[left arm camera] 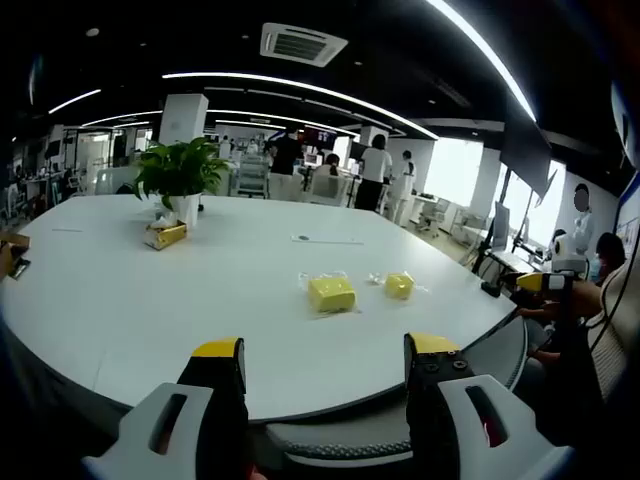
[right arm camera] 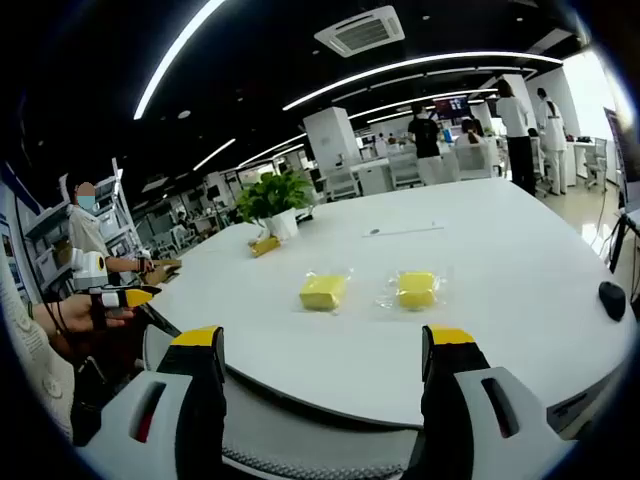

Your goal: Compare the silicone blocks by pressing each to a similar depth, holding the contact briefly, and releasing to observe deformation and rebound differences across the visible hardness samples.

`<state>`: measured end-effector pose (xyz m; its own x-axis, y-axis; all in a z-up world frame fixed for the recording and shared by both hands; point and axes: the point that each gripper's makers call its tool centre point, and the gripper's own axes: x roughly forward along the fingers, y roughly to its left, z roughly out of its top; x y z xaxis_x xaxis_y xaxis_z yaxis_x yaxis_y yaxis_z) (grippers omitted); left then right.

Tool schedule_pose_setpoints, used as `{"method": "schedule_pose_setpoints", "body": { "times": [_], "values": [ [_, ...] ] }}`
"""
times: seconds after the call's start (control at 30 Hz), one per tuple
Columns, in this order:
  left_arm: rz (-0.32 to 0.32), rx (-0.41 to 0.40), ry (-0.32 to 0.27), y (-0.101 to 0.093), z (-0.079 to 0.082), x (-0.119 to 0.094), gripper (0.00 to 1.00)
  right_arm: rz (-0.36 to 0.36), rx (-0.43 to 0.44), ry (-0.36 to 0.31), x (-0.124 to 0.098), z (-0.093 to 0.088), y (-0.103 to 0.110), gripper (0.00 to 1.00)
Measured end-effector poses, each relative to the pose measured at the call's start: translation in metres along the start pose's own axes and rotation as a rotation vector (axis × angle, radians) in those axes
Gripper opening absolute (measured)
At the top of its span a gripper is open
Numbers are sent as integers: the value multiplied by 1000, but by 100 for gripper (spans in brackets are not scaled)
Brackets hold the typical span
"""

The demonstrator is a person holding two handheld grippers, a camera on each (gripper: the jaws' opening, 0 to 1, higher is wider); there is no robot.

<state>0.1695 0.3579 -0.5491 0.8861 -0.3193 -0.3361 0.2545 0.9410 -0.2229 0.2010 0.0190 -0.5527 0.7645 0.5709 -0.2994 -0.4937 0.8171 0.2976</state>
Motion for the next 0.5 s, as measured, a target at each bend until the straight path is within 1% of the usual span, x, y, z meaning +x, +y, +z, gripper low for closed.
{"method": "schedule_pose_setpoints", "body": {
  "times": [0.33, 0.5],
  "values": [
    [0, 6, 0, 0, 0, -1, 63, -1, -9, -3, 0, 0, 0, 77],
    [-5, 10, 9, -1, -1, 0, 64, -2, -9, 5, 1, -1, -1, 77]
  ]
}}
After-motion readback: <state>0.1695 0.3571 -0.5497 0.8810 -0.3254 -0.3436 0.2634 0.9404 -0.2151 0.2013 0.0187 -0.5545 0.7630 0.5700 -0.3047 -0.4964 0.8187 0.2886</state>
